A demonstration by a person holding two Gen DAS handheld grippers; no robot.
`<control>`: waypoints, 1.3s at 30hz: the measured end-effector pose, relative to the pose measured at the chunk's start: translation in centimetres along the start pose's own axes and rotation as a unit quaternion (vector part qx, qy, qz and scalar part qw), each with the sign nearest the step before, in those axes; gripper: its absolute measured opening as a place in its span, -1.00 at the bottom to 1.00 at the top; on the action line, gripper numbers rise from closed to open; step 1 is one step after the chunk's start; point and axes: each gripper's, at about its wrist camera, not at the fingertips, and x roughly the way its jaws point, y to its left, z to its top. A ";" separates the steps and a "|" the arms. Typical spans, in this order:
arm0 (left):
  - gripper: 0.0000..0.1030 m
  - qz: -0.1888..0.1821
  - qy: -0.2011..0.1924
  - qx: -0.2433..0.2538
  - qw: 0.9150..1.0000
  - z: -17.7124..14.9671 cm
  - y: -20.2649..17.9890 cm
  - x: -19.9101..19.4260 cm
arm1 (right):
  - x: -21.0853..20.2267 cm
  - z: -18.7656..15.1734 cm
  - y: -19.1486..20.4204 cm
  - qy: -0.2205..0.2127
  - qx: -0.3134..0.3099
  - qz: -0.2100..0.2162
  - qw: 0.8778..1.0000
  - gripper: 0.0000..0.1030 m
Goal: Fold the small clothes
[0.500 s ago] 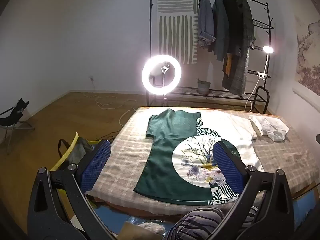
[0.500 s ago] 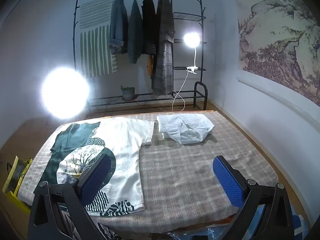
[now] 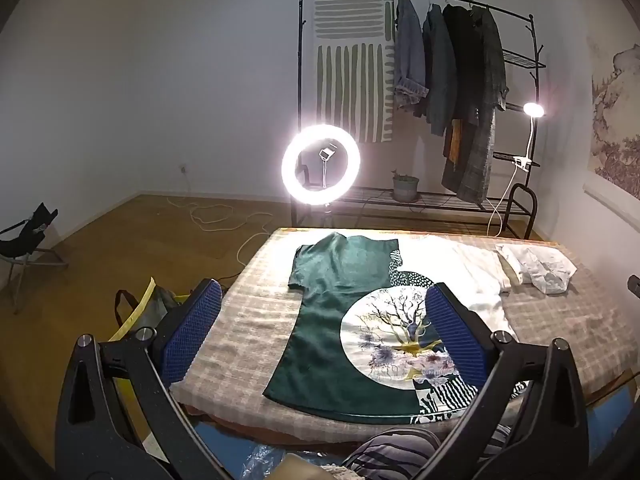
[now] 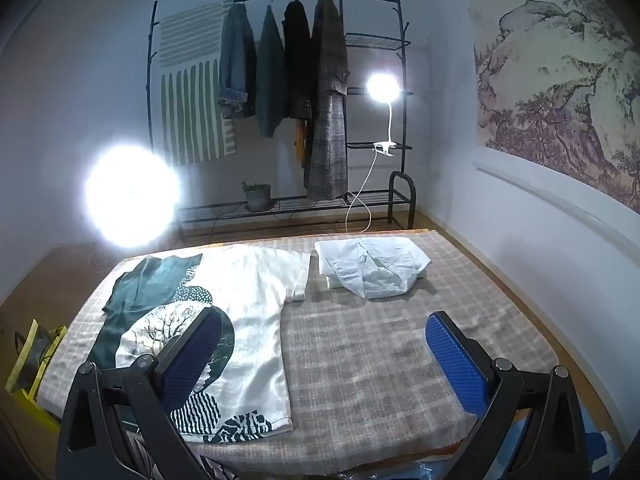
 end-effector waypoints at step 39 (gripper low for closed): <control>1.00 -0.005 0.005 0.002 1.000 0.1 -0.9 0.7 | 0.4 -0.5 0.4 0.004 -0.001 0.007 1.000 0.99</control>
